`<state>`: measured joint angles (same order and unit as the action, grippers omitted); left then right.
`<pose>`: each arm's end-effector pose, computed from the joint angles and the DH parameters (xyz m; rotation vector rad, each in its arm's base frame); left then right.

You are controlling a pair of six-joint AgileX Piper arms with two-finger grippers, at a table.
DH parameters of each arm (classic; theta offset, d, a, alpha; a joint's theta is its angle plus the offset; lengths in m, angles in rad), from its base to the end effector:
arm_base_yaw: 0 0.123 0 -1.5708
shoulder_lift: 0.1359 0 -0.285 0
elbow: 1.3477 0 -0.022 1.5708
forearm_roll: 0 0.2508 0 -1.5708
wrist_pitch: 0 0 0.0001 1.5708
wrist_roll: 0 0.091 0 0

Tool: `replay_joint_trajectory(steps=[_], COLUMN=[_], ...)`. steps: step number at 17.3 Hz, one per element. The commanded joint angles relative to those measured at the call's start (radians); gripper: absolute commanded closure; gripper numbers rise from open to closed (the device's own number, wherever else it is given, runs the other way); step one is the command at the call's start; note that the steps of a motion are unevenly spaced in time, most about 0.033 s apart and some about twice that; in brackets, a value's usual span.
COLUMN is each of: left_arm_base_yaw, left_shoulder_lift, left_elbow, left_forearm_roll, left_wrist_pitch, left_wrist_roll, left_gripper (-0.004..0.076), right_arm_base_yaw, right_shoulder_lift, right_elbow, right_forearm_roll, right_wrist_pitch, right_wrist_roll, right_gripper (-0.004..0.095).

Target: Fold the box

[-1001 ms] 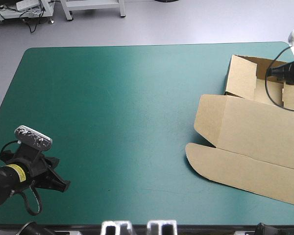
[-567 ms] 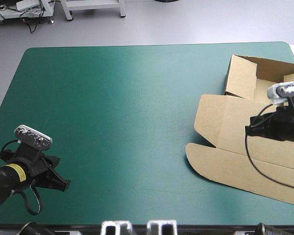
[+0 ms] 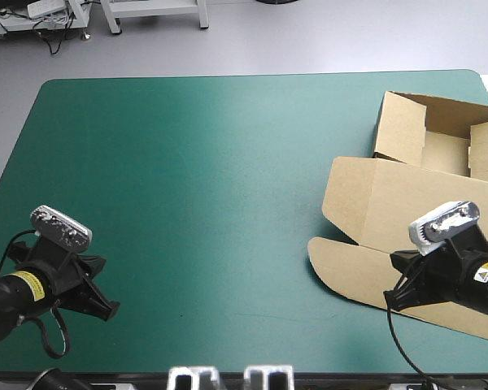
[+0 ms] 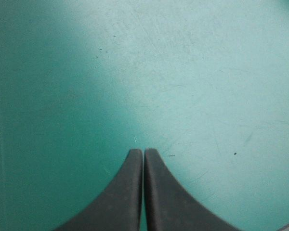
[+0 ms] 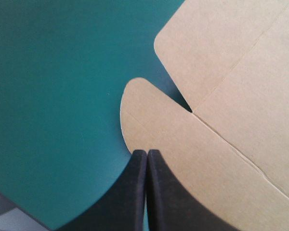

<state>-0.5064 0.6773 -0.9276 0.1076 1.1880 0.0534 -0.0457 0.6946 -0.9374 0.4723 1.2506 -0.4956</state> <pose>0.0860 -0.0373 0.3659 0.6701 2.3200 -0.0688 0.0915 0.0352 0.3719 -0.5322 2.3126 0.3668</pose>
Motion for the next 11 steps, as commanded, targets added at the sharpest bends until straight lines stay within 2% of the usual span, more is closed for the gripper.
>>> replay_joint_trajectory(steps=[1,4,6,11], left_arm_base_yaw=[-0.007,-0.007,-0.007,-0.007], left_shoulder_lift=[0.003,0.005,-0.001,-0.003], left_elbow=[-0.022,-0.010,0.039,0.190], left_forearm_roll=[-0.008,-0.012,-0.029,-0.101], left_wrist_pitch=[-0.057,-0.002,0.005,-0.098], left_wrist_roll=[0.066,-0.024,-0.053,-0.073], left_gripper=[0.0731,0.0731,0.0733,0.0733], right_arm_base_yaw=[0.117,0.178,0.178,0.178], right_shoulder_lift=[0.001,0.001,-0.001,-0.005], right_elbow=[-0.020,-0.020,-0.014,0.094], right_forearm_roll=[-0.056,-0.113,-0.141,-0.136], right_wrist_pitch=[-0.002,-0.002,-0.002,-0.002], right_wrist_roll=[0.029,0.072,0.106,0.106], right_gripper=[0.0926,0.0926,0.0926,0.0926])
